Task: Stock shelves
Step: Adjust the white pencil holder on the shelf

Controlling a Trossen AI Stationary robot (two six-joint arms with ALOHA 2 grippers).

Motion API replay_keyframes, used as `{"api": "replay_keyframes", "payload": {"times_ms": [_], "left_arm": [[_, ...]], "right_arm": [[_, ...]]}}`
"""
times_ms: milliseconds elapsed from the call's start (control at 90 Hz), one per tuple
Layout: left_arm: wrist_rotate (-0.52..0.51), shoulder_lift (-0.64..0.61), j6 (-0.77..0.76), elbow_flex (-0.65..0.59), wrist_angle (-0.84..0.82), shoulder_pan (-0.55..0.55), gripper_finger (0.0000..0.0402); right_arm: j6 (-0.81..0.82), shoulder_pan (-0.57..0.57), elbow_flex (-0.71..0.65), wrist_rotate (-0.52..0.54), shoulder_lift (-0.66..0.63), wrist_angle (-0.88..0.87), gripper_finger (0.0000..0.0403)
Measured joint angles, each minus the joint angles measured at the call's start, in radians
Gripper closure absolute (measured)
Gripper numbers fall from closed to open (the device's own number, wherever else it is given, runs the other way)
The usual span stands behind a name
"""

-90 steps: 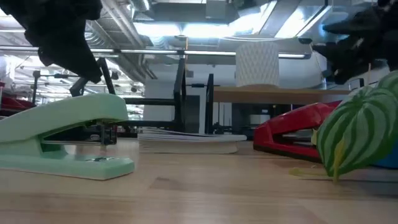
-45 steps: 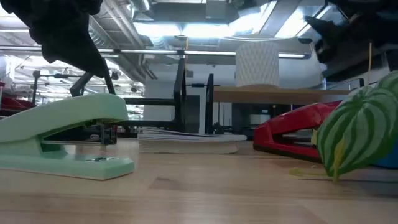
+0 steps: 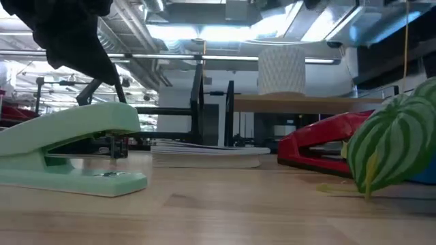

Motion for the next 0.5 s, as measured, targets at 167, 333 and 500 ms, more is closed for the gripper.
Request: {"api": "replay_keyframes", "payload": {"times_ms": [167,333,500], "left_arm": [[0.000,0.000,0.004,0.000,0.001,0.000,0.0335],[0.000,0.000,0.007,0.000,0.001,0.000,0.0335],[-0.014,0.004,0.015,0.000,0.002,0.000,0.0335]], "right_arm": [[-0.171,-0.006,0.276,0.044,0.085,-0.381,0.0221],[-0.430,-0.023,0.679,0.328,0.181,-1.058,0.0221],[-0.533,-0.062,0.921,0.569,0.305,-1.406,0.0221]]}}
